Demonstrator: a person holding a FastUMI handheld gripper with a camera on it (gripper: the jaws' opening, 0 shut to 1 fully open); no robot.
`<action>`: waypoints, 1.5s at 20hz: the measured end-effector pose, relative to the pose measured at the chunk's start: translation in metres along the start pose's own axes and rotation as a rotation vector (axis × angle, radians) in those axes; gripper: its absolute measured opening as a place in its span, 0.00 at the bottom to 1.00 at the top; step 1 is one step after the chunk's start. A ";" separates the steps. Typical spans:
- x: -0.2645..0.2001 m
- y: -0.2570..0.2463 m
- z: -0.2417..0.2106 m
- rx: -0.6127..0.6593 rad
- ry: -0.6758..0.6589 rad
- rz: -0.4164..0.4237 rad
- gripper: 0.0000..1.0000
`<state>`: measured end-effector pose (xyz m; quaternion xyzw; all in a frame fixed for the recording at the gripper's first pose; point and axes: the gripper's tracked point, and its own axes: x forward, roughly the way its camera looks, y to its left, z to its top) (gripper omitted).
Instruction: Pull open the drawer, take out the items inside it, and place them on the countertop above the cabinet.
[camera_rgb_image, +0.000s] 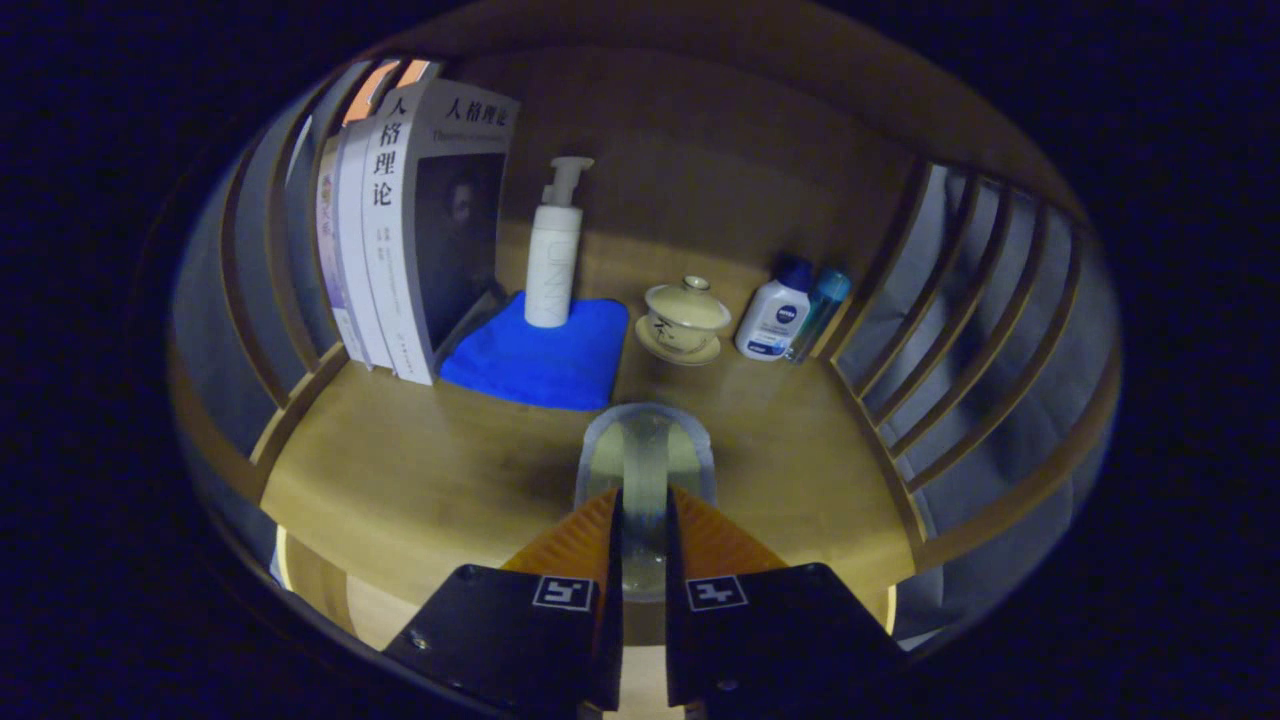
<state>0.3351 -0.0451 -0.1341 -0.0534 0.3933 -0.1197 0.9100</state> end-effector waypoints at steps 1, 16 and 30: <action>0.003 -0.003 0.000 -0.012 0.002 -0.020 0.20; -0.076 0.030 0.001 0.038 -0.149 0.180 0.67; -0.213 0.031 -0.077 -0.020 -0.403 0.362 0.83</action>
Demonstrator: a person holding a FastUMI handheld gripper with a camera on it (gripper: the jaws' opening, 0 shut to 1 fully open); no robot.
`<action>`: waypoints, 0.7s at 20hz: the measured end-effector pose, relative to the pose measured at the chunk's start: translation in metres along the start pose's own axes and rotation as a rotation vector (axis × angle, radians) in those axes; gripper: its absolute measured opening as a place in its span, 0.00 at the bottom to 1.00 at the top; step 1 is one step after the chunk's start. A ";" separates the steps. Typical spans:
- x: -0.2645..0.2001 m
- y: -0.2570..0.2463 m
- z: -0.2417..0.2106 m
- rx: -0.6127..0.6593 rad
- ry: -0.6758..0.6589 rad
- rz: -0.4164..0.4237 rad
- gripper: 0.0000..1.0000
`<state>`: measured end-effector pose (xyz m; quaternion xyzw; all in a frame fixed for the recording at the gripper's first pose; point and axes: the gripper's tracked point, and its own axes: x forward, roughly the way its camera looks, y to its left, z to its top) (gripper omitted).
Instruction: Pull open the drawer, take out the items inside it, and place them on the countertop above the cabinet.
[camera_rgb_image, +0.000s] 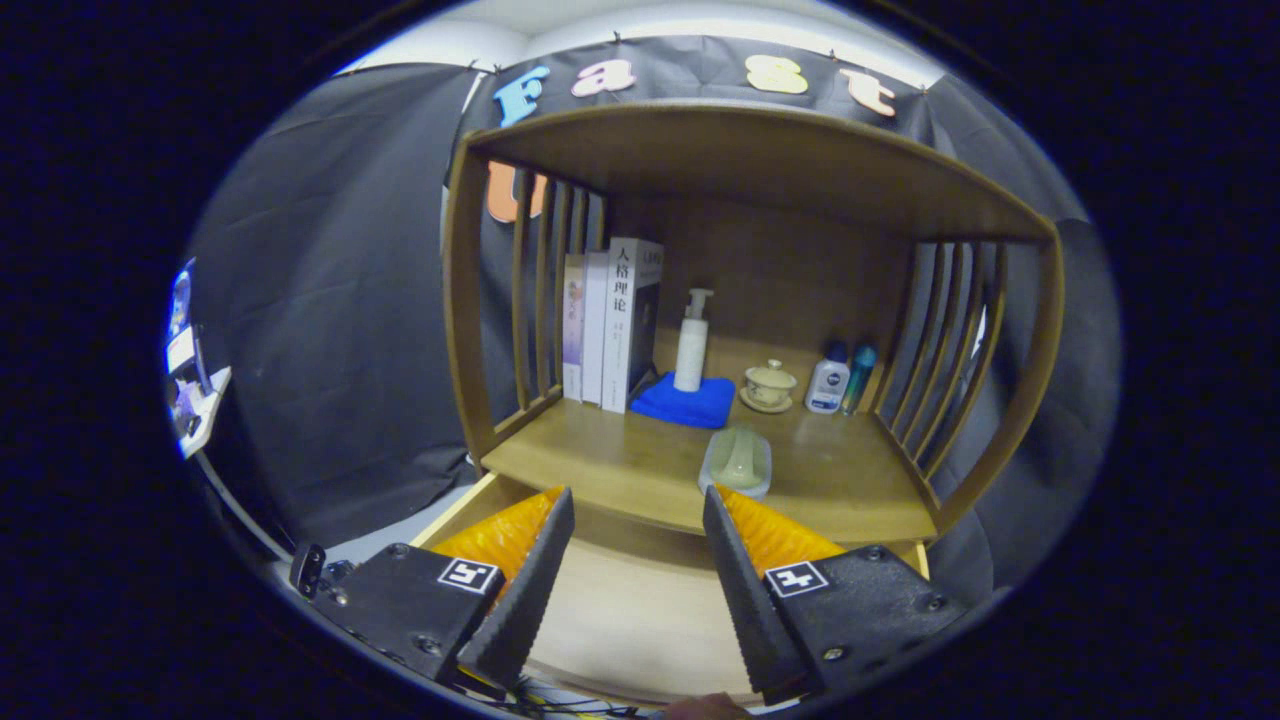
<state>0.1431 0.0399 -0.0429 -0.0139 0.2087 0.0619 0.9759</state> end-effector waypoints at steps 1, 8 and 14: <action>-0.009 0.000 -0.003 -0.003 -0.023 -0.002 0.83; -0.052 0.022 -0.049 -0.067 -0.219 -0.003 0.95; -0.084 0.034 -0.094 -0.003 -0.362 -0.014 1.00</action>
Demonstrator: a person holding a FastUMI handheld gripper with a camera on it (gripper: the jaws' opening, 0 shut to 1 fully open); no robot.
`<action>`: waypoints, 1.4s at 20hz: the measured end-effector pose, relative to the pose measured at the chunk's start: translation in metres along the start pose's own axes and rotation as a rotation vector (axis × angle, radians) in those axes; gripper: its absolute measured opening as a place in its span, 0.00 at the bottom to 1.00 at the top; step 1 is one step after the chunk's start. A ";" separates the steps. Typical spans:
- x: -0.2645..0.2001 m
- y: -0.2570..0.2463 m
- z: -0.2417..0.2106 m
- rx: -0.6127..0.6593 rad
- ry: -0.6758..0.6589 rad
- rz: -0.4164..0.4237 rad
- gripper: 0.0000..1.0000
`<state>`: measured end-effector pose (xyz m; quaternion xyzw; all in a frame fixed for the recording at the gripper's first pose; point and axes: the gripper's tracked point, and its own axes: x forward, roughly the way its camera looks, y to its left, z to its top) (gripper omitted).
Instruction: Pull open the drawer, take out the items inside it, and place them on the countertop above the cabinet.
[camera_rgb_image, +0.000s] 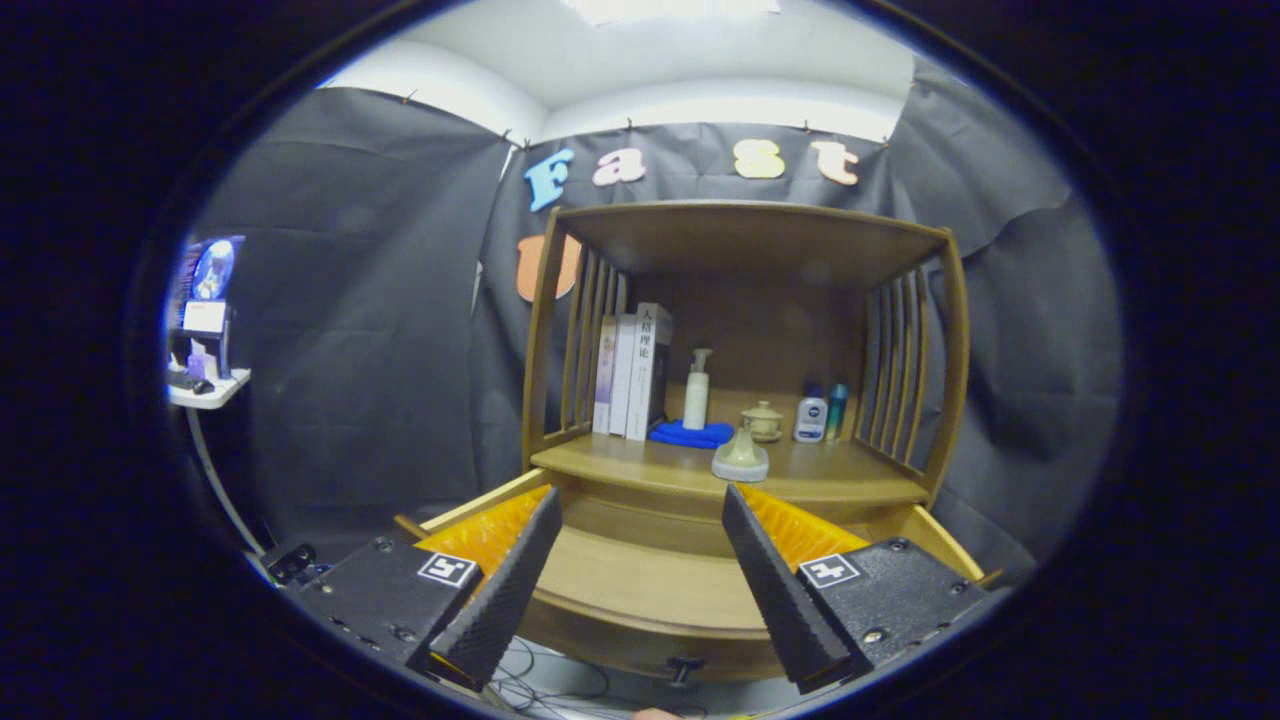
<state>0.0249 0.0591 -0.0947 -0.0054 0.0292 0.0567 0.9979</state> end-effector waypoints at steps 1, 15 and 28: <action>-0.006 -0.003 -0.005 -0.006 -0.016 -0.020 1.00; -0.031 -0.021 -0.117 -0.005 0.115 -0.195 1.00; 0.002 -0.033 -0.129 -0.014 0.112 -0.274 1.00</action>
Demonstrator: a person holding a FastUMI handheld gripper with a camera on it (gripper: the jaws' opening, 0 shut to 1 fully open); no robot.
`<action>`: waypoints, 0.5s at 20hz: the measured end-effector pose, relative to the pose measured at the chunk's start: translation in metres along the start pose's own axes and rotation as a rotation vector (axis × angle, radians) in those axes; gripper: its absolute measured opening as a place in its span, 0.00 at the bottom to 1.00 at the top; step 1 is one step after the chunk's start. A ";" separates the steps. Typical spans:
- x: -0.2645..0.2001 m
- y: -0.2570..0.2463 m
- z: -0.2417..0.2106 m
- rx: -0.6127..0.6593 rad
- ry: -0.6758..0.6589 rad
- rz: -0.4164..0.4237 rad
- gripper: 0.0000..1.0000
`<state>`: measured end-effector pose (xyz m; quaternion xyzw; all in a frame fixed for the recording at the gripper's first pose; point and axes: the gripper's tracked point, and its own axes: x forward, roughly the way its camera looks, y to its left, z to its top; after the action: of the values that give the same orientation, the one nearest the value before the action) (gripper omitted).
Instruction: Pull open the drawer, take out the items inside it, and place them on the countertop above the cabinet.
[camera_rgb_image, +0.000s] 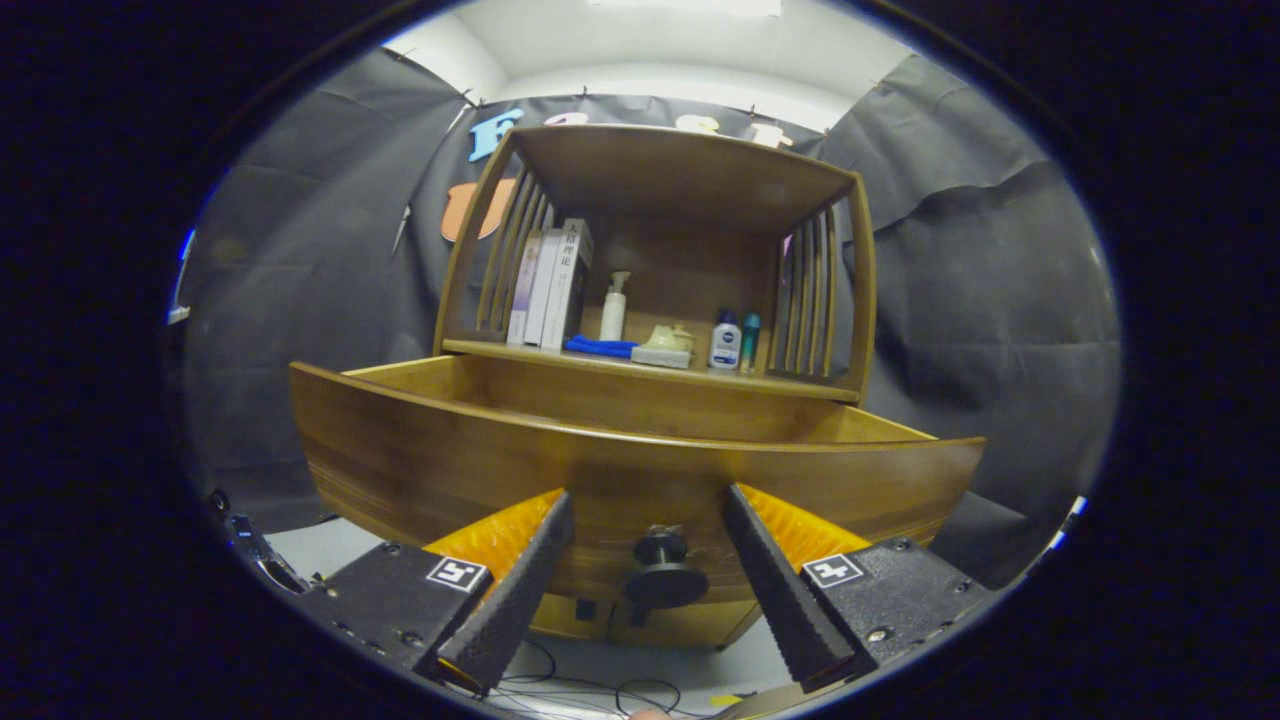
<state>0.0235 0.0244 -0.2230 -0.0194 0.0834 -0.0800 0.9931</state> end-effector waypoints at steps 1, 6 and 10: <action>0.003 0.001 0.000 0.004 0.003 0.000 1.00; 0.038 0.004 0.008 0.015 0.018 -0.001 1.00; 0.071 0.004 0.013 -0.024 0.028 -0.005 1.00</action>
<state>0.0953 0.0171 -0.2219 -0.0304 0.0982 -0.0816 0.9913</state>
